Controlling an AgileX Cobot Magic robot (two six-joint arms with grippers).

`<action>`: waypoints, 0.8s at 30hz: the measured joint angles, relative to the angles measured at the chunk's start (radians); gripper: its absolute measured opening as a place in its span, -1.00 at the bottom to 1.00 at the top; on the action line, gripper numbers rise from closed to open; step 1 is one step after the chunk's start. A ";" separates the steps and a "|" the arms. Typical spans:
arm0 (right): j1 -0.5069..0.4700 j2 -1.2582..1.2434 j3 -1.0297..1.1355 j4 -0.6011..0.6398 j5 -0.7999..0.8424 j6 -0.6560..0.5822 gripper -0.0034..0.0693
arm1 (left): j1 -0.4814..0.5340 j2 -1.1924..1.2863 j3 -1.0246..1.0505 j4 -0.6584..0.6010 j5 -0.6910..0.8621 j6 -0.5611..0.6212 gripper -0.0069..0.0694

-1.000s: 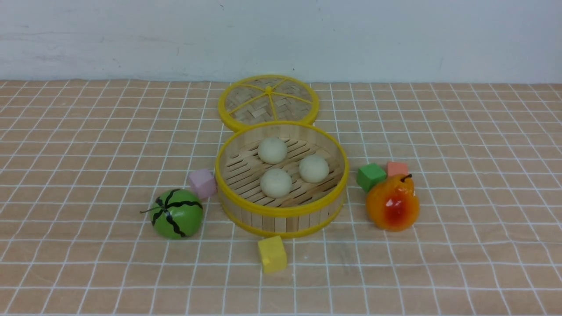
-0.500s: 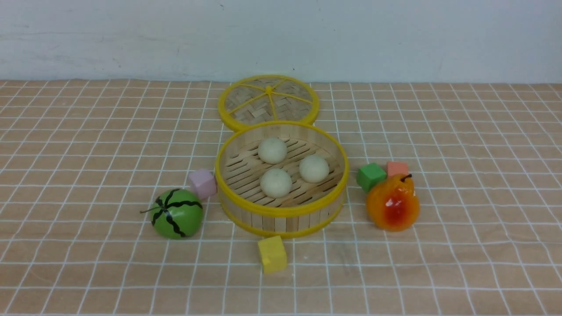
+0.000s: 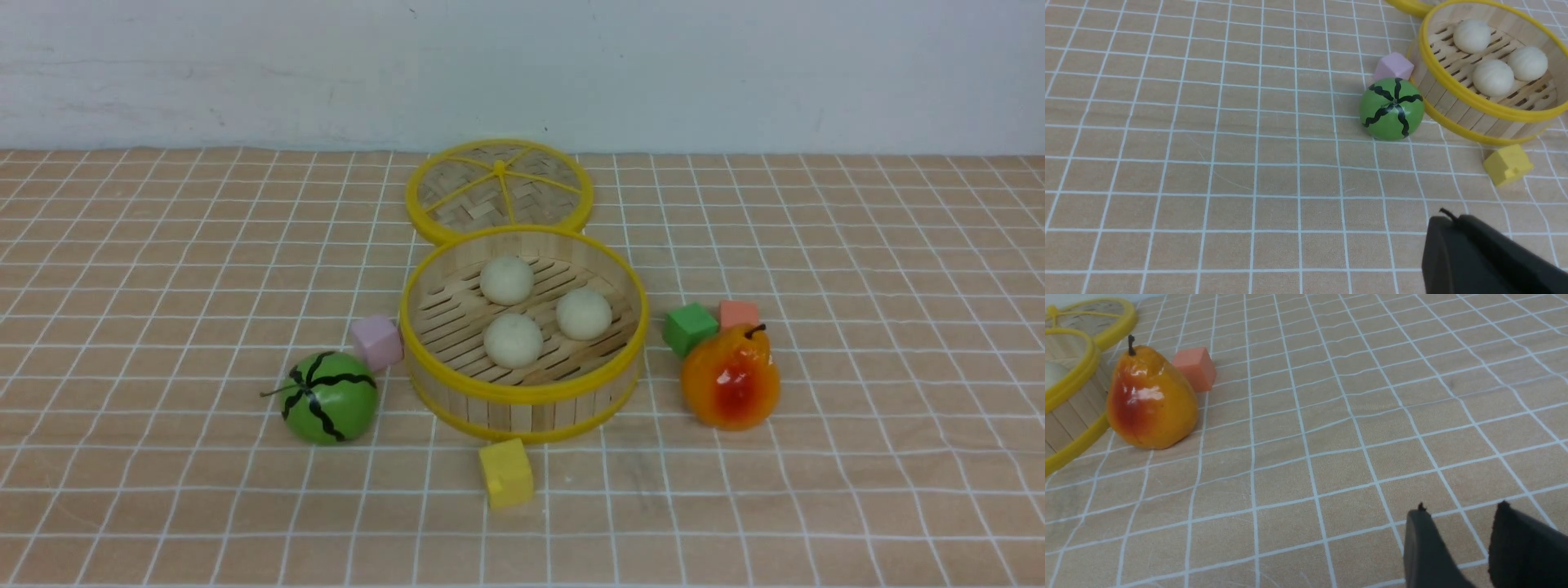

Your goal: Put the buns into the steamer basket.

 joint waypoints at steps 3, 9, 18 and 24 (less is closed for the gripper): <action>0.000 0.000 0.000 0.000 0.000 0.000 -0.24 | 0.000 0.000 0.005 0.023 -0.017 -0.002 -0.85; 0.000 0.000 0.000 0.000 0.000 0.000 -0.24 | 0.003 -0.021 0.108 0.089 -0.167 -0.051 -0.85; 0.000 0.000 0.000 0.000 0.000 0.000 -0.24 | 0.229 -0.258 0.421 -0.045 -0.509 0.038 -0.84; 0.000 -0.001 0.000 0.000 0.000 0.000 -0.24 | 0.424 -0.410 0.666 -0.192 -0.599 0.120 -0.83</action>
